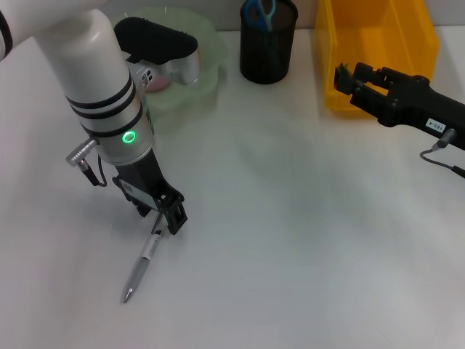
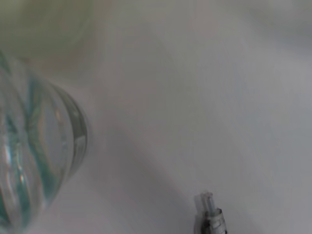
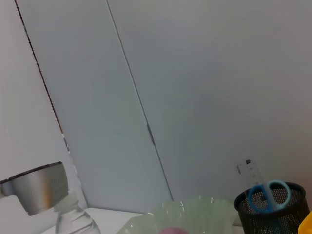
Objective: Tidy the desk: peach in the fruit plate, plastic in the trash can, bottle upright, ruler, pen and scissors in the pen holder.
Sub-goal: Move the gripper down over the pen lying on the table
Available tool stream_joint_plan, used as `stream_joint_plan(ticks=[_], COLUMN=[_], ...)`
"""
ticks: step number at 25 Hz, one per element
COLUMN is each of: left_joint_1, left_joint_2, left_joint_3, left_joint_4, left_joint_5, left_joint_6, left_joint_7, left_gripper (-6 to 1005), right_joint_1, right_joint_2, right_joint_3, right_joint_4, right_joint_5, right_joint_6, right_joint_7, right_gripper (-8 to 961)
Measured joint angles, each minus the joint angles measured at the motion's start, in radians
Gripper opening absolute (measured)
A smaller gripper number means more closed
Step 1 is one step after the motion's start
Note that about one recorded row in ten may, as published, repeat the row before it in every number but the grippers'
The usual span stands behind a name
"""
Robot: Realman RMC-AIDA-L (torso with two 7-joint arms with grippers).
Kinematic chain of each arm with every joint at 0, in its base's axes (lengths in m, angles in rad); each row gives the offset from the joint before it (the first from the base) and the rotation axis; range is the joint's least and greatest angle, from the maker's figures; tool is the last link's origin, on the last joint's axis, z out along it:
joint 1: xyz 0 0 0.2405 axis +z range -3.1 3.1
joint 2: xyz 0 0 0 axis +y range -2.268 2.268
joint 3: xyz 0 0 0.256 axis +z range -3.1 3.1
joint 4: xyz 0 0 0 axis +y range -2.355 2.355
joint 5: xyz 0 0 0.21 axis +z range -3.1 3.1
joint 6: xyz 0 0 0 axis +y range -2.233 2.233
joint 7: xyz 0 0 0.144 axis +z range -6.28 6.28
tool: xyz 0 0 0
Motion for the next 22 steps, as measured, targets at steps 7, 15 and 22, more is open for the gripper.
stream_joint_plan(ticks=[7, 15, 22], left_joint_1=[0.006, 0.007, 0.004], left_joint_2=[0.000, 0.000, 0.000], left_joint_3=[0.000, 0.000, 0.000], left_joint_4=[-0.001, -0.021, -0.025], left_joint_5=[0.000, 0.000, 0.000], left_joint_6=[-0.009, -0.015, -0.018], left_joint_7=[0.000, 0.001, 0.001], left_gripper=[605, 578, 554], right_joint_1=[0.002, 0.007, 0.012], right_joint_2=[0.000, 0.000, 0.000], right_joint_3=[0.003, 0.004, -0.001], right_joint_4=[0.000, 0.000, 0.002], right_joint_5=[0.000, 0.000, 0.000], right_joint_6=[0.000, 0.001, 0.014], right_joint_7=[0.000, 0.000, 0.000], right_gripper=[468, 468, 467])
